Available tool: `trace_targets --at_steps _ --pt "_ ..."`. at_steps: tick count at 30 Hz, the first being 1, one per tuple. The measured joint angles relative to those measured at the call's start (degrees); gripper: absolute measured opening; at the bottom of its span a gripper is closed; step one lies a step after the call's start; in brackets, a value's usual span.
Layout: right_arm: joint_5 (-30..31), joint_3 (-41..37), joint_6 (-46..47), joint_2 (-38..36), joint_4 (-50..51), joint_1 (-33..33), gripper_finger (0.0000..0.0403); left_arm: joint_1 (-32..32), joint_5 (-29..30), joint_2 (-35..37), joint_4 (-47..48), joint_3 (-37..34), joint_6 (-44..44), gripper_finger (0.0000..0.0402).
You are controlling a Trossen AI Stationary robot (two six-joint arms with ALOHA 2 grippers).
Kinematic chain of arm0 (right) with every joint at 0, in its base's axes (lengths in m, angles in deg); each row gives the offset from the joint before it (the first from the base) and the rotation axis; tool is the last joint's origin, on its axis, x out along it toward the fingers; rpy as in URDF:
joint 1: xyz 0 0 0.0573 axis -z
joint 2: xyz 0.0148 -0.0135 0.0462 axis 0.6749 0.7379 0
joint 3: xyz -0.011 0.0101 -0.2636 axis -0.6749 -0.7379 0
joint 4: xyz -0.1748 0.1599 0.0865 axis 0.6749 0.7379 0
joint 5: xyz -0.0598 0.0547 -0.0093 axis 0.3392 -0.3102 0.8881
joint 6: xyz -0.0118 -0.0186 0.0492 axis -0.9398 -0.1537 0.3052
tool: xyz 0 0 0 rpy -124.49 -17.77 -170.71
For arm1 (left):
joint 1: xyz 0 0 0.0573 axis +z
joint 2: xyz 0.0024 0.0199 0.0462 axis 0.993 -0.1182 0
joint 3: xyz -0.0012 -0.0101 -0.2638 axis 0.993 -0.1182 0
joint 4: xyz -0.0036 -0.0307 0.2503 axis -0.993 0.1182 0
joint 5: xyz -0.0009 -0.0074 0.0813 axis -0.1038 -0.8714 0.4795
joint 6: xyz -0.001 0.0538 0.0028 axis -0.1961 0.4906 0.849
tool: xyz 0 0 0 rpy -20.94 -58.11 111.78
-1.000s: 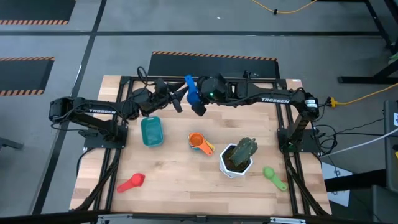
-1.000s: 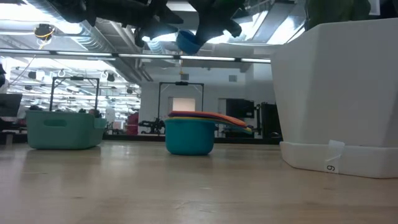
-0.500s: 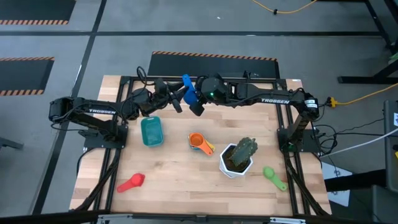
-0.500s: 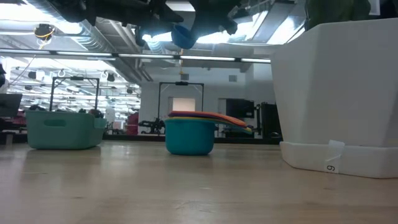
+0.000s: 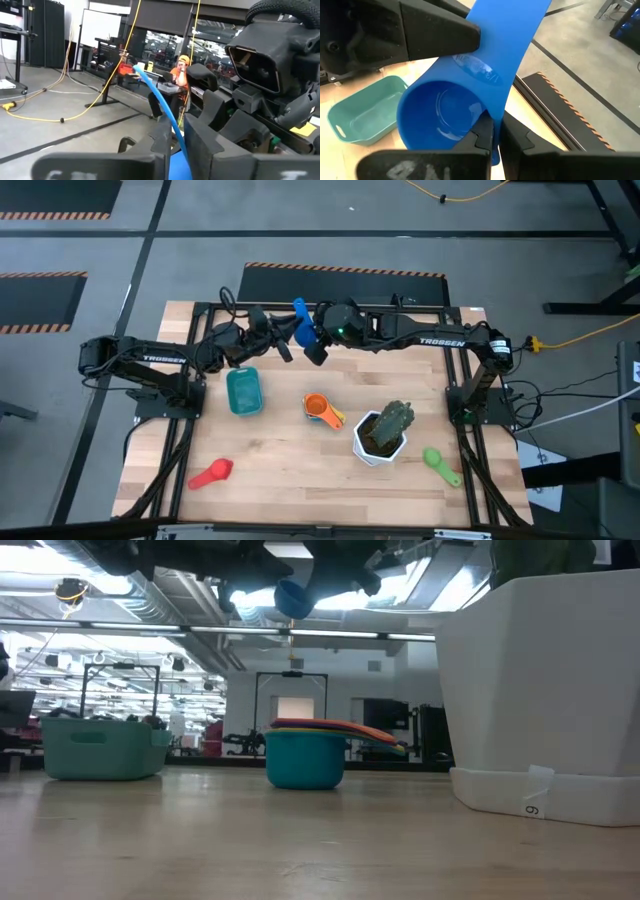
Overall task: Nest measuring cups in basket
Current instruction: Stack the blue measuring cup on top of the orange measuring cup
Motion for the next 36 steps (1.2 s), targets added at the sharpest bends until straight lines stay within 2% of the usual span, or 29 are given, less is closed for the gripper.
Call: trace_targets --at_steps 5,21,25,31,36 --pt "0.1 0.0 -0.1 0.0 -0.7 0.0 0.0018 0.0 0.0 0.0 -0.1 0.0 -0.2 0.0019" --pt "0.0 0.0 -1.6 0.0 -0.8 0.0 0.0028 0.0 0.2 0.0 0.1 0.0 0.3 0.0015" --pt "-0.2 0.0 -1.6 0.0 -0.7 0.0 0.0052 0.0 0.3 0.0 0.4 0.0 0.7 0.0014" --pt "-1.1 0.1 -1.4 -0.1 -1.2 -0.2 0.0114 0.1 1.4 -0.1 1.0 -0.3 1.6 0.0011" --pt "-0.7 0.1 -3.4 -0.1 -0.5 0.0 0.0132 0.2 1.2 -0.1 1.5 -0.2 1.3 0.0006"
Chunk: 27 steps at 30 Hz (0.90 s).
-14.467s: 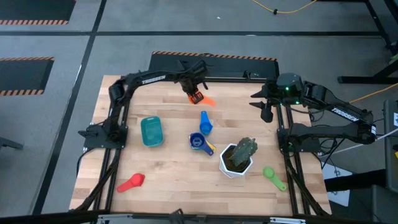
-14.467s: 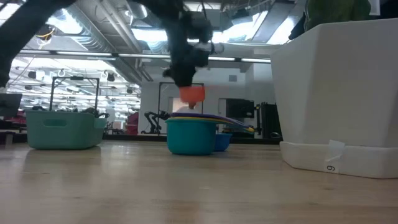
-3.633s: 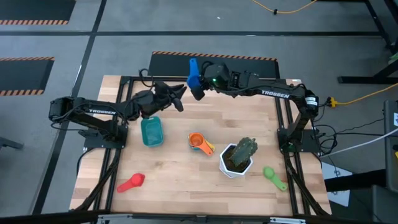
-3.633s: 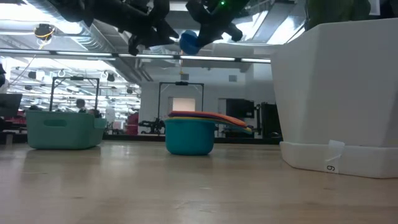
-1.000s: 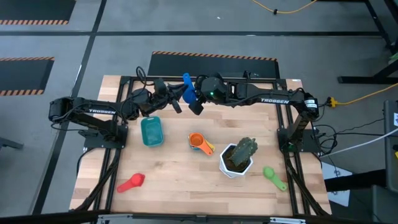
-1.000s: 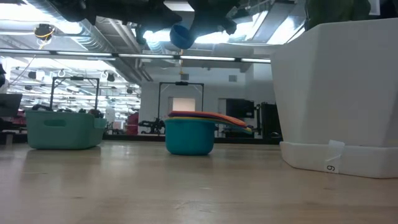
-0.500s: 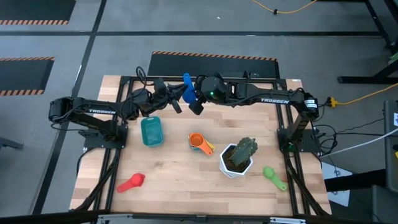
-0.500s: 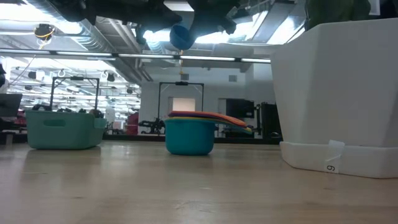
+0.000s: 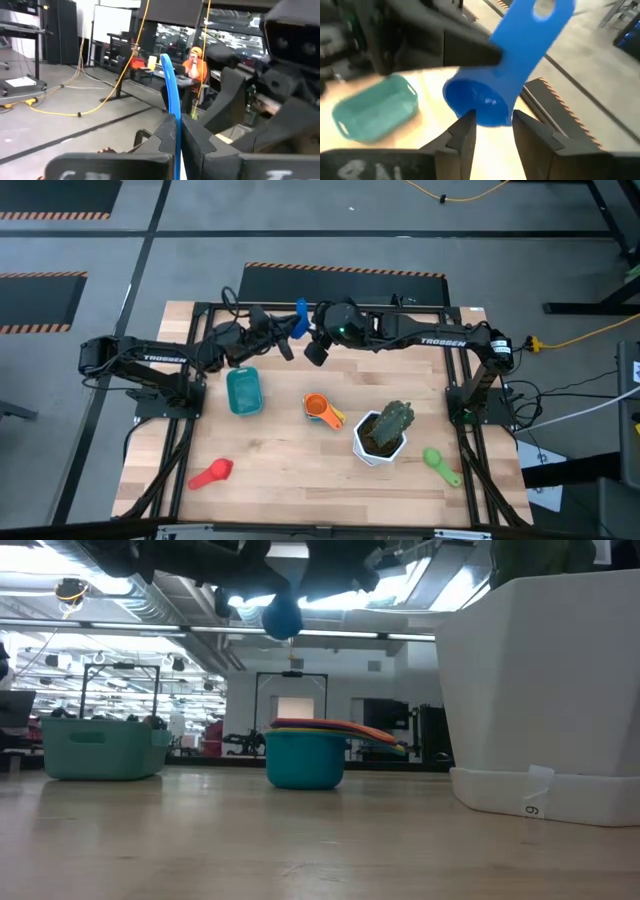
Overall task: Nest measuring cups in basket
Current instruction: Stack the blue measuring cup on top of the orange measuring cup
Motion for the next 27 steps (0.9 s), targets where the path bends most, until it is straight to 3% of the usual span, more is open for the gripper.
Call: trace_targets --at_steps 5,10,14,21,27 --pt "-0.4 0.0 -8.0 -0.1 4.2 -0.1 0.0133 -0.1 -0.5 0.0 1.6 0.0 -0.2 0.0006" --pt "-7.7 0.0 -17.2 -1.5 9.8 0.0 0.0133 -0.1 -4.4 0.0 8.5 0.0 -0.4 0.0005" --pt "-13.0 0.0 -22.9 -3.2 12.9 -0.1 0.0133 -0.1 -11.9 0.0 15.0 0.0 -0.5 0.0006" --pt "-13.5 3.1 -23.8 -4.3 13.0 0.0 0.0133 -0.2 -29.8 0.0 17.7 0.1 -0.8 0.0005" --pt "-27.2 6.7 -23.7 -4.3 13.3 0.4 0.0133 -1.3 -35.4 0.0 17.8 0.1 -0.7 0.0005"
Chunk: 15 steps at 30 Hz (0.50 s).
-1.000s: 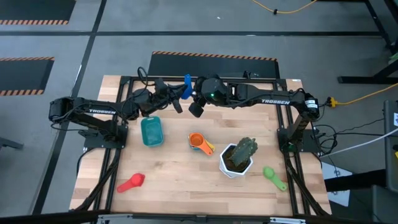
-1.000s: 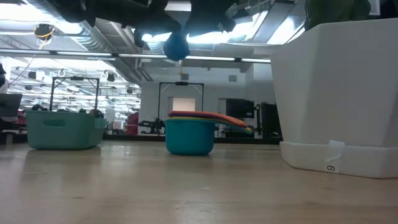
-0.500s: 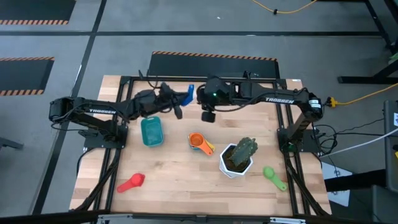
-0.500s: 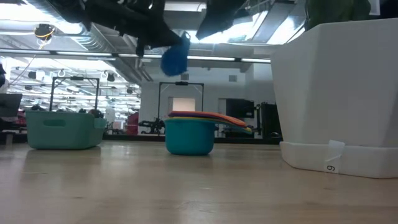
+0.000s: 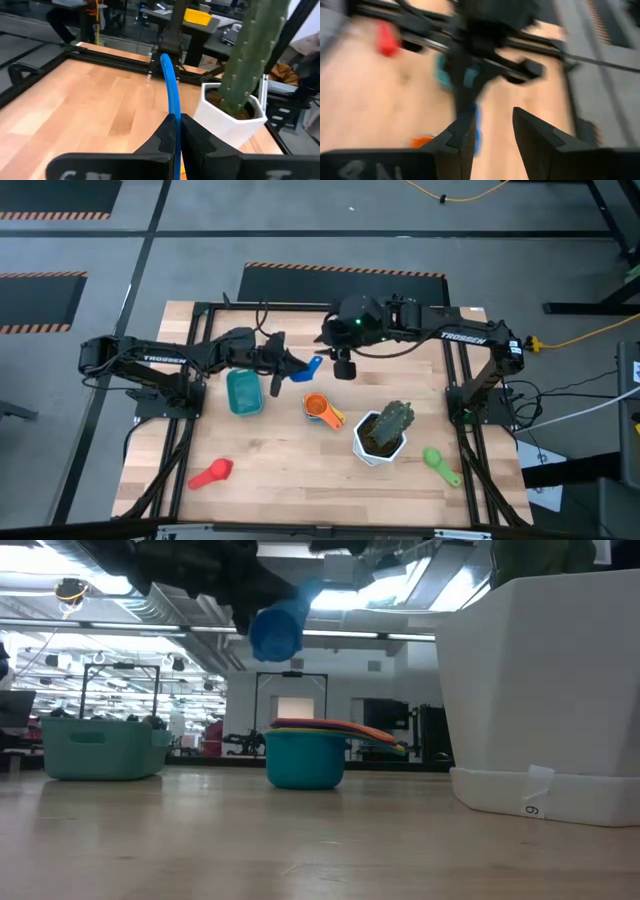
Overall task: Nest measuring cups in basket
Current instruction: Stack the blue measuring cup on top of the orange measuring cup
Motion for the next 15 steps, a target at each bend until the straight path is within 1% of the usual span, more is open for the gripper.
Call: trace_targets --at_steps 2,4,7,12,15 --pt "-5.6 0.5 0.4 0.0 0.0 0.6 0.0133 -0.6 0.0 0.0 0.0 0.0 0.1 0.0005" --pt "-9.9 0.5 0.5 0.0 0.1 1.4 0.0133 -1.1 0.0 0.0 0.0 0.0 0.1 0.0005" --pt "-13.4 0.5 1.9 0.0 1.2 2.6 0.0133 -2.0 -1.0 0.0 0.3 0.0 0.2 0.0007" --pt "-19.3 0.5 10.8 0.2 1.4 4.7 0.0133 -3.4 -1.3 0.1 3.4 0.0 0.2 0.0008" --pt "-21.2 0.5 14.8 0.2 1.1 5.2 0.0133 -4.6 -1.3 0.1 5.0 0.0 0.2 0.0008"
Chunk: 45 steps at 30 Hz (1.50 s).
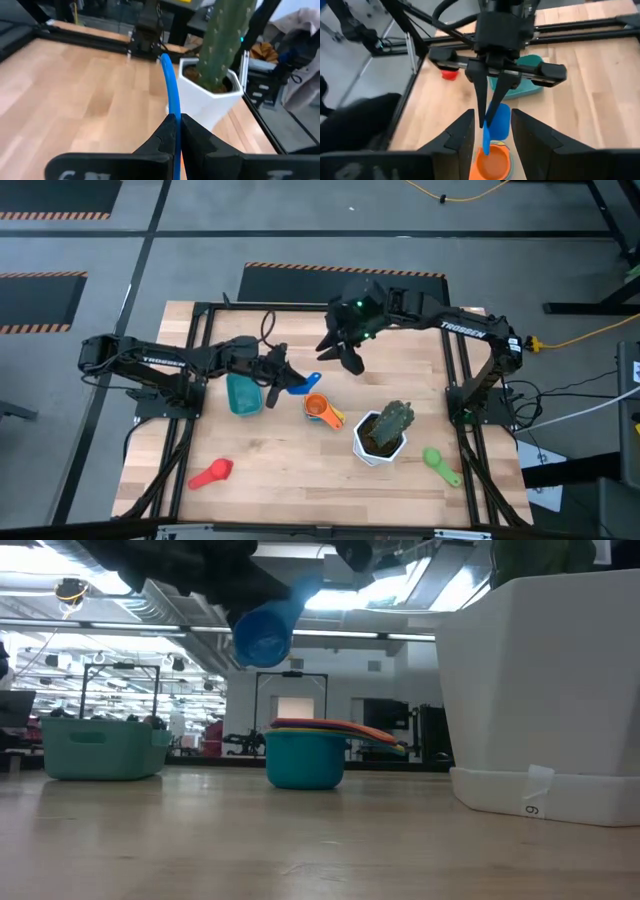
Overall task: Nest measuring cups in basket
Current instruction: Stack the blue measuring cup on top of the orange measuring cup
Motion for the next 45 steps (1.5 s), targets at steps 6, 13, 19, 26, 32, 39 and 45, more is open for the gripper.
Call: trace_targets --at_steps 6,13,19,26,32,39,45 --pt "-1.3 0.0 3.7 0.7 -0.8 -0.5 0.0133 -2.4 0.2 0.0 0.7 0.0 0.0 0.0008" --pt "-4.9 0.0 5.4 5.6 -1.7 -1.7 0.0133 -3.8 0.5 0.0 0.9 0.0 0.0 0.0009" --pt "-8.1 0.0 7.0 8.7 -1.9 -1.5 0.0133 -4.9 1.8 0.0 1.0 0.0 0.0 0.0009" --pt "-12.2 0.0 8.3 11.1 -1.7 -2.0 0.0133 -5.0 2.2 0.0 1.0 0.0 0.0 0.0009" --pt "-11.8 0.0 7.9 11.0 -0.2 -2.4 0.0133 -5.0 3.1 0.0 1.6 0.0 0.0 0.0009" --pt "-6.4 0.0 5.6 11.0 3.1 -2.4 0.0133 -4.9 3.2 0.0 2.0 0.0 0.0 0.0009" --pt "-6.6 0.0 4.9 11.0 4.8 -2.7 0.0133 -5.0 3.2 0.0 1.8 0.0 0.0 0.0009"
